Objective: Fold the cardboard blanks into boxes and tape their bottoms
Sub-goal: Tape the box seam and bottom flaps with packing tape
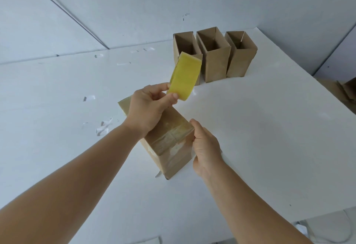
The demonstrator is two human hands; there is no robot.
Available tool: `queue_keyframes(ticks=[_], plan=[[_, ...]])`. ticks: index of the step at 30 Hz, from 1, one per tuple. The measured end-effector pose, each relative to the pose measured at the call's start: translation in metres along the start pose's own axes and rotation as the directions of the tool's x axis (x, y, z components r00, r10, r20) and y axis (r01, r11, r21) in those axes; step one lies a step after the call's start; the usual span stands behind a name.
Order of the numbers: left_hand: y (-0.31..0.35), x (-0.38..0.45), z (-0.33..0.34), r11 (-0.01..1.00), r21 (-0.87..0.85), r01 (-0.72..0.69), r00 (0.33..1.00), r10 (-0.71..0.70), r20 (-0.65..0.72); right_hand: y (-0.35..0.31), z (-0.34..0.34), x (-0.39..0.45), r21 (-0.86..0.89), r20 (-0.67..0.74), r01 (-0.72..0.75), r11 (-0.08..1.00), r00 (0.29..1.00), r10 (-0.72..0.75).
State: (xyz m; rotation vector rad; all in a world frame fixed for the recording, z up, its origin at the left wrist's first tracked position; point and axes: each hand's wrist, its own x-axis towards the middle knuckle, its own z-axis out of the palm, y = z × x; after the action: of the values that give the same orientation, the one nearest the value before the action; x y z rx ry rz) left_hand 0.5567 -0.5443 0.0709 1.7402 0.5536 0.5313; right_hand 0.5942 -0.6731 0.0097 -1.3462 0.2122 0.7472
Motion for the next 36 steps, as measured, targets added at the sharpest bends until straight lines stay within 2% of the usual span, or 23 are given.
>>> queue_keyframes(ticks=[2, 4, 6, 7, 9, 11, 14, 16, 20, 23, 26, 28, 30, 32, 36], plan=[[-0.001, 0.002, -0.001, 1.000, -0.004, -0.007, 1.000, 0.007, -0.013, -0.001, -0.002, -0.003, -0.016, 0.053, -0.035, 0.999, 0.998, 0.036], [-0.002, 0.002, -0.004, 0.999, -0.042, -0.023, 1.000, 0.022, -0.014, 0.001, -0.009, -0.001, -0.110, 0.041, -0.017, 0.994, 0.999, 0.021], [-0.003, 0.002, -0.005, 0.997, -0.063, -0.036, 0.999, 0.036, -0.010, 0.000, -0.016, -0.002, -0.163, 0.012, 0.103, 0.981, 0.995, -0.102], [-0.004, 0.002, -0.005, 0.997, -0.069, -0.040, 0.999, 0.039, -0.009, -0.001, -0.018, -0.003, -0.159, 0.030, 0.214, 0.964, 0.977, -0.212], [-0.004, 0.003, -0.004, 0.996, -0.085, -0.042, 0.999, 0.041, -0.009, -0.007, -0.018, -0.010, -0.140, 0.143, 0.397, 0.907, 0.915, -0.378], [-0.004, 0.003, -0.003, 0.995, -0.096, -0.040, 0.999, 0.039, -0.010, -0.005, -0.015, -0.016, -0.139, 0.258, 0.482, 0.865, 0.861, -0.439], [-0.006, 0.002, -0.003, 0.994, -0.101, -0.039, 0.999, 0.037, -0.018, 0.011, -0.014, -0.015, -0.160, 0.294, 0.541, 0.826, 0.824, -0.484], [-0.006, 0.002, -0.003, 0.995, -0.097, -0.033, 0.999, 0.031, -0.027, 0.018, -0.014, -0.013, -0.195, 0.308, 0.529, 0.826, 0.833, -0.460], [-0.004, 0.003, -0.002, 0.996, -0.088, -0.031, 0.999, 0.028, -0.033, 0.024, -0.019, -0.007, -0.241, 0.306, 0.370, 0.897, 0.907, -0.291], [-0.004, 0.003, -0.003, 0.996, -0.092, -0.023, 1.000, 0.021, -0.017, 0.025, -0.027, -0.002, -0.326, 0.304, 0.294, 0.899, 0.933, -0.195], [-0.002, 0.004, -0.003, 0.996, -0.083, -0.011, 1.000, 0.011, 0.003, 0.017, -0.031, 0.006, -0.459, 0.339, 0.282, 0.842, 0.932, -0.128], [0.000, 0.004, -0.004, 0.996, -0.090, 0.001, 1.000, 0.001, 0.025, 0.004, -0.030, 0.010, -0.543, 0.295, 0.336, 0.770, 0.934, -0.199], [0.003, 0.005, -0.004, 0.995, -0.098, 0.006, 0.998, 0.000, 0.058, -0.017, -0.025, 0.006, -0.496, 0.257, 0.456, 0.739, 0.890, -0.377], [0.006, 0.006, -0.005, 0.994, -0.105, 0.001, 0.996, 0.009, 0.090, -0.037, -0.016, -0.002, -0.401, 0.289, 0.592, 0.699, 0.806, -0.517], [0.013, 0.005, -0.008, 0.991, -0.130, 0.007, 0.978, 0.021, 0.209, -0.060, -0.002, -0.006, -0.419, 0.353, 0.751, 0.510, 0.652, -0.671]])
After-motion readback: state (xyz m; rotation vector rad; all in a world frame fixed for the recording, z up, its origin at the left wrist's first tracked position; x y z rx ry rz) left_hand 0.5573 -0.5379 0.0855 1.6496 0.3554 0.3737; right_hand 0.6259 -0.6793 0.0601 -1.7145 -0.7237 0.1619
